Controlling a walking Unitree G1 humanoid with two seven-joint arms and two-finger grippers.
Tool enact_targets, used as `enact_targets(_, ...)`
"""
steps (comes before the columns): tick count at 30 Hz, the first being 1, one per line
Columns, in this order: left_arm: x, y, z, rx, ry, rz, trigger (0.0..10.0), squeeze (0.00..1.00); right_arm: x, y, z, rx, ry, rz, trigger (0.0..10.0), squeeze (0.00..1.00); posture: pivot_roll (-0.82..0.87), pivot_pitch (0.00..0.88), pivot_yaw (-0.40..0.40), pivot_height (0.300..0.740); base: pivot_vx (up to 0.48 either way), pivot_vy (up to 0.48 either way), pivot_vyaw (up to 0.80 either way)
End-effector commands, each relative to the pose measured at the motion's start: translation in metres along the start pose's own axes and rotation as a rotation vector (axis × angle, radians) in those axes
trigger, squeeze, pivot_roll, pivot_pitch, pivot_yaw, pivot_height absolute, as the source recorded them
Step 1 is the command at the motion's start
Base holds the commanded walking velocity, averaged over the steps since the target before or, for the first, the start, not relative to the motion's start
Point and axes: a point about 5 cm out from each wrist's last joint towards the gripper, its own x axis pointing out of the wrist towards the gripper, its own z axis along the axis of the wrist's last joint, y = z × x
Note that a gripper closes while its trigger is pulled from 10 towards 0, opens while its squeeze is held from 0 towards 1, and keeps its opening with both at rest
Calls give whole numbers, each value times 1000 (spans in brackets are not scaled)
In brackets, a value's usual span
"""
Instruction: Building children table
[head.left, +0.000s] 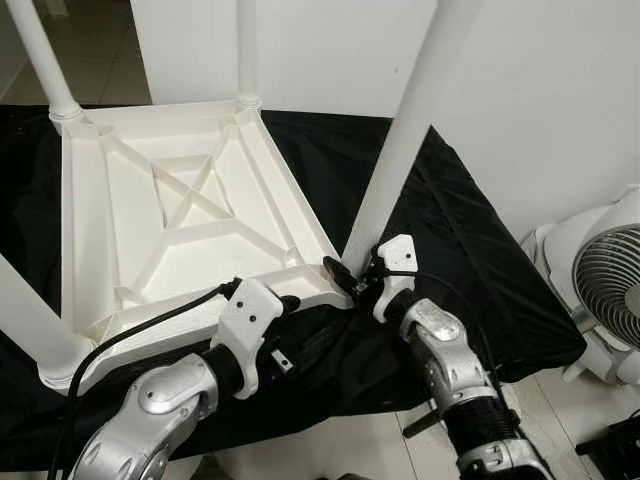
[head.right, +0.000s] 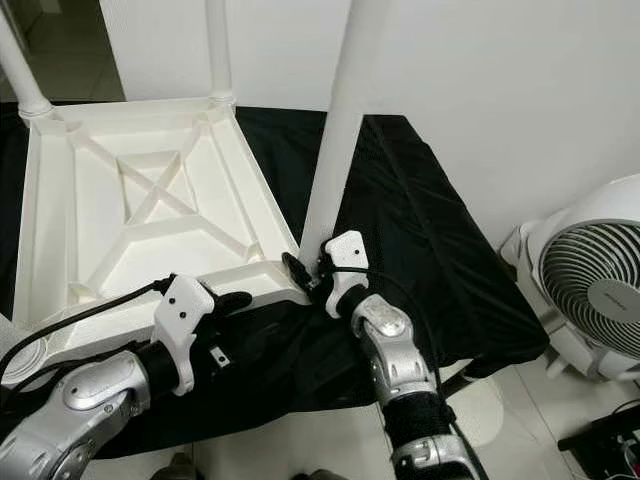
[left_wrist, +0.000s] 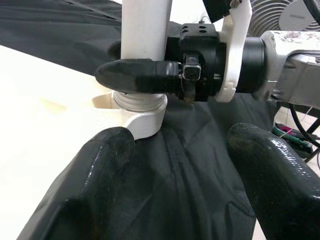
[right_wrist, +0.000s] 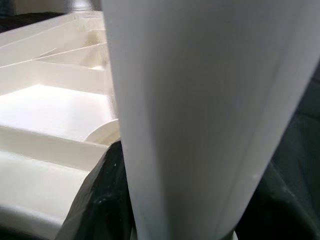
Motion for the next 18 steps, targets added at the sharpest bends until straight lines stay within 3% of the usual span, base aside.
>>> enact_targets(1, 3, 0, -3, -14, 11, 13, 10000, 0, -4, 0, -13, 13, 73, -104, 0, 0, 177, 84, -110, 740, 0, 0, 0)
enact_targets(2, 3, 0, -3, -16, 10, 11, 10000, 0, -2, 9, -13, 29, 73, -135, 0, 0, 178, 86, -109, 740, 0, 0, 0)
enact_targets(8, 3, 0, -3, -16, 10, 9, 10000, 0, -1, 22, -10, 44, 71, -179, 0, 0, 179, 88, -108, 740, 0, 0, 0)
enact_targets(9, 3, 0, -3, -16, 12, 11, 10000, 0, -1, 27, -8, 51, 74, -182, 3137, 0, 180, 88, -107, 740, 0, 0, 0)
enact_targets(10, 3, 0, -3, -16, 12, 11, 10000, 0, -1, 27, -8, 51, 74, -182, 3137, 0, 180, 88, -107, 740, 0, 0, 0)
enact_targets(11, 3, 0, -3, -16, 12, 11, 10000, 0, -2, 27, -7, 59, 75, -184, 6353, 0, 180, 88, -107, 740, 0, 0, 0)
enact_targets(12, 3, 0, -4, -15, 13, 11, 10000, 0, -2, 26, -6, 65, 75, -186, 6353, 0, 180, 88, -107, 740, 0, 0, 0)
enact_targets(13, 3, 0, -4, -16, 13, 10, 10000, 0, -3, 24, -4, 69, 64, -181, 10000, 902, 180, 85, -110, 740, 0, 0, 0)
enact_targets(14, 3, 0, -4, -16, 13, 10, 10000, 0, -3, 23, -2, 69, 57, -176, 10000, 902, 180, 85, -110, 740, 0, 0, 0)
enact_targets(15, 3, 0, -4, -16, 13, 10, 10000, 0, -4, 21, 1, 67, 46, -165, 10000, 1000, 179, 80, -114, 740, 0, 0, 0)
enact_targets(18, 4, 1, -4, -16, 13, 10, 10000, 0, -4, 19, 3, 66, 39, -158, 10000, 1000, 179, 80, -114, 740, 0, 0, 0)
